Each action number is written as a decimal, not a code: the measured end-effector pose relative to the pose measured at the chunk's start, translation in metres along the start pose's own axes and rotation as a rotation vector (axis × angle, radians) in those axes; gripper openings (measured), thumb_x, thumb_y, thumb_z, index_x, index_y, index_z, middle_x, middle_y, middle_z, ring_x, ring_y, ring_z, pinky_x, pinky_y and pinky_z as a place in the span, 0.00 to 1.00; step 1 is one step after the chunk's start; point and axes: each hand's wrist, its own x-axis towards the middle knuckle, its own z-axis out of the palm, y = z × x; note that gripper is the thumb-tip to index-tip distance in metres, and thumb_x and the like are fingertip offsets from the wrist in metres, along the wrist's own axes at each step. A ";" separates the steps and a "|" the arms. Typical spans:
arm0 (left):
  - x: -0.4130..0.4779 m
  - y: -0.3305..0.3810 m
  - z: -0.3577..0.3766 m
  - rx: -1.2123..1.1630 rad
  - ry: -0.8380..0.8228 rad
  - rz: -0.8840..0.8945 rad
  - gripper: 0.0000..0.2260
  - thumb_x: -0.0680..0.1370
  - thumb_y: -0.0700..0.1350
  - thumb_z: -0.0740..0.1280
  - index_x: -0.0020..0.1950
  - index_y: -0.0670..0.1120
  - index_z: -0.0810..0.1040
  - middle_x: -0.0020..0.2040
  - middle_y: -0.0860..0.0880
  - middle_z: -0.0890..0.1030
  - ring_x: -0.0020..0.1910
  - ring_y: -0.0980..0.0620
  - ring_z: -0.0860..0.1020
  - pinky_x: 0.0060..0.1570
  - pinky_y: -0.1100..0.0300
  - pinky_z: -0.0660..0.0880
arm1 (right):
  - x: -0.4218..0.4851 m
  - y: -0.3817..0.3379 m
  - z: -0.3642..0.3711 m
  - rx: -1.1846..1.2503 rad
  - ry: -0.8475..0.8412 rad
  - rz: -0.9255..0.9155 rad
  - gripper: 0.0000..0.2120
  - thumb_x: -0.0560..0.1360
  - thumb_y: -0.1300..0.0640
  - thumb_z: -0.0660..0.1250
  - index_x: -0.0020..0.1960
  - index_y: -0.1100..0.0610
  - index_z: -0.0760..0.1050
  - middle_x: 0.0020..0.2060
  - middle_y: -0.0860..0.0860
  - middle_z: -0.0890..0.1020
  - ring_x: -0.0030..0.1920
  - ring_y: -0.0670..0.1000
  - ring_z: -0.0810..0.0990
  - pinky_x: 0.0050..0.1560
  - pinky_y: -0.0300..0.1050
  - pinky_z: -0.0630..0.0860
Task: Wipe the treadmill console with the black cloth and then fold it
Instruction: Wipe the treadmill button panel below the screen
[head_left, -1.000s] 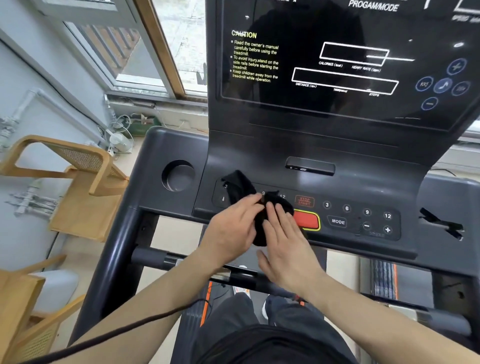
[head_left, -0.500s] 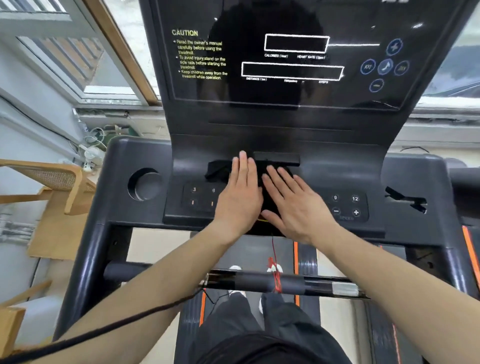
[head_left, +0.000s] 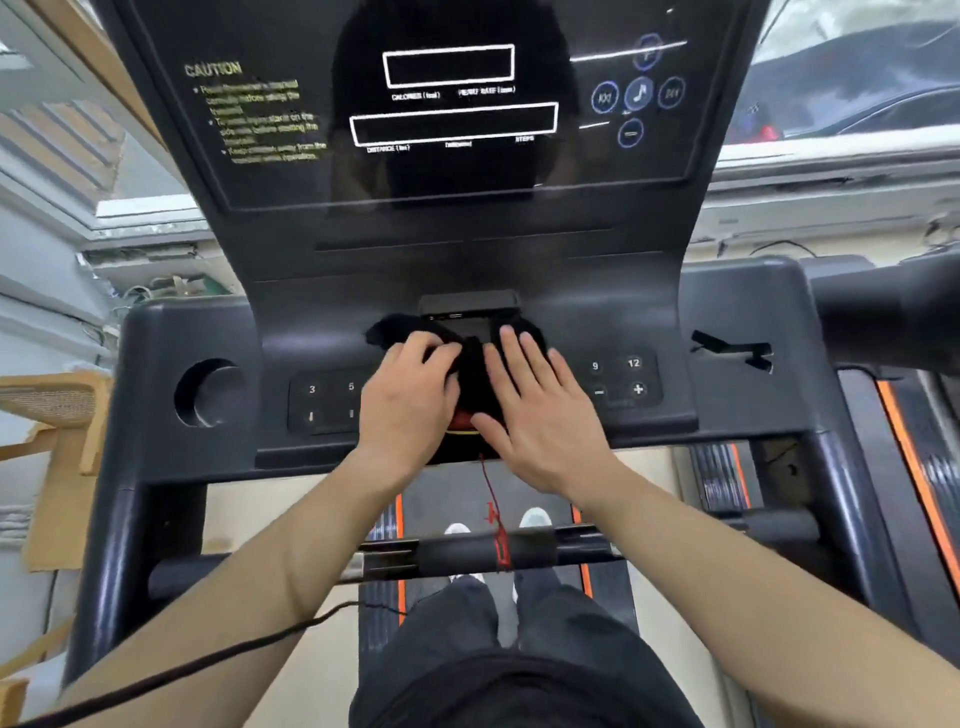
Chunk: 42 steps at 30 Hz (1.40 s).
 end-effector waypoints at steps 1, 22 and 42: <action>0.003 0.011 0.005 -0.011 -0.002 0.037 0.14 0.77 0.42 0.71 0.62 0.44 0.82 0.58 0.46 0.81 0.53 0.43 0.80 0.46 0.47 0.82 | -0.005 0.017 0.000 -0.006 0.015 0.025 0.36 0.82 0.37 0.46 0.82 0.57 0.51 0.82 0.57 0.51 0.82 0.57 0.50 0.80 0.58 0.52; 0.047 0.111 0.058 -0.122 -0.043 0.362 0.10 0.75 0.40 0.70 0.56 0.42 0.83 0.58 0.45 0.83 0.57 0.44 0.81 0.55 0.51 0.80 | -0.036 0.115 -0.002 -0.064 0.147 0.179 0.28 0.83 0.47 0.51 0.80 0.58 0.62 0.80 0.57 0.62 0.79 0.58 0.61 0.77 0.58 0.58; 0.036 0.091 -0.005 -0.340 -0.234 -0.042 0.28 0.74 0.53 0.76 0.69 0.50 0.70 0.62 0.51 0.76 0.56 0.53 0.76 0.54 0.55 0.76 | -0.055 0.076 -0.042 0.647 0.335 0.514 0.23 0.80 0.50 0.66 0.73 0.52 0.68 0.57 0.50 0.77 0.54 0.53 0.77 0.52 0.48 0.74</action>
